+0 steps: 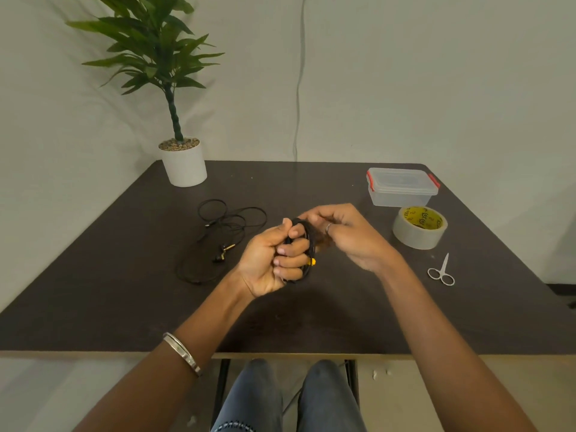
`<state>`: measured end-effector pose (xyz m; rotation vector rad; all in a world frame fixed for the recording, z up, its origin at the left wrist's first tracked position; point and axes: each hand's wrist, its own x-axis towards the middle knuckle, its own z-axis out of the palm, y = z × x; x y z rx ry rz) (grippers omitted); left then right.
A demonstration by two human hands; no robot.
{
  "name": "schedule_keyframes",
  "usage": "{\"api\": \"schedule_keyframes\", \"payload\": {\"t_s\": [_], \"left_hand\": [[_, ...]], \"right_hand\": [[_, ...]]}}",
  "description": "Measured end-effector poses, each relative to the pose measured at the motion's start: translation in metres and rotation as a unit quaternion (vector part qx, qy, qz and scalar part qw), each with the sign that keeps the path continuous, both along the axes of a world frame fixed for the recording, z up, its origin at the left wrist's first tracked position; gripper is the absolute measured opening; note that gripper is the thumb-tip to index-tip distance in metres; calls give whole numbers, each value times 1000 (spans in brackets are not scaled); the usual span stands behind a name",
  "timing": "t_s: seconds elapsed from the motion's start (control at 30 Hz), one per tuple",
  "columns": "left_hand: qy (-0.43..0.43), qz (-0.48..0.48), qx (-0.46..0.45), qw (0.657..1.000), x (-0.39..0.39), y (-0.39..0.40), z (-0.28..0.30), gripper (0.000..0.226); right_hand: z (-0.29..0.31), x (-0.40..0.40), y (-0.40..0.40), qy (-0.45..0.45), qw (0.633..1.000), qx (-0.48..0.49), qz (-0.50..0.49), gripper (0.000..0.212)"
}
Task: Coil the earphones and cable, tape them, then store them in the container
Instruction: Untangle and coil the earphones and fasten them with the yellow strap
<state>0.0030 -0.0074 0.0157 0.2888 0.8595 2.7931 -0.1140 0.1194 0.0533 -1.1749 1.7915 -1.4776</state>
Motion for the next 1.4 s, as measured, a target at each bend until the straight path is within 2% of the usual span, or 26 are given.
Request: {"api": "schedule_keyframes", "payload": {"t_s": [0.07, 0.13, 0.2, 0.37, 0.43, 0.53, 0.6, 0.63, 0.7, 0.83, 0.93, 1.03, 1.2, 1.3, 1.37, 1.4], "left_hand": [[0, -3, 16, 1000, -2, -2, -1, 25], [-12, 20, 6, 1000, -2, -1, 0, 28], [-41, 70, -46, 996, 0, 1, 2, 31], [-93, 156, -209, 961, 4, 3, 9, 32], [-123, 189, -268, 936, 4, 3, 11, 36], [-164, 215, -396, 878, 4, 4, 13, 39], [-185, 215, -460, 842, 4, 3, 12, 40], [-196, 214, -469, 835, 4, 2, 12, 40], [-209, 208, -465, 835, 3, 1, 11, 41], [-187, 187, -445, 855, 3, -4, 13, 41], [-136, 140, -458, 867, 5, -9, 18, 40], [-104, 106, -490, 859, 7, -14, 21, 39], [-81, 122, -514, 845, 5, -11, 15, 40], [-76, 171, -563, 805, 3, -6, 11, 40], [-66, 198, -624, 753, 2, -6, 9, 37], [-57, 210, -664, 715, 1, -6, 9, 36]], "right_hand": [[-2, 5, 3, -145, 989, -1, 19, 33], [-6, 5, 4, -167, 985, 4, 51, 34], [-10, 3, 4, -122, 991, -4, 57, 28], [-14, -4, 5, -5, 1000, 20, 3, 29], [-15, -3, 4, 94, 993, 62, -27, 27], [-16, 5, 1, 254, 957, 106, -90, 28], [-17, 11, 0, 300, 940, 96, -128, 25], [-19, 13, 0, 309, 937, 86, -141, 23], [-22, 13, 0, 300, 940, 73, -147, 20], [-27, 12, 1, 191, 975, 29, -111, 24], [-29, 12, 1, 215, 972, 30, -89, 34], [-30, 9, 0, 266, 960, 53, -70, 36], [-26, 4, 2, 206, 975, 78, -34, 34], [-28, 4, 2, 222, 968, 108, -36, 31], [-32, 3, 2, 207, 972, 104, -47, 31], [-33, 2, 3, 186, 977, 95, -47, 29]]}}
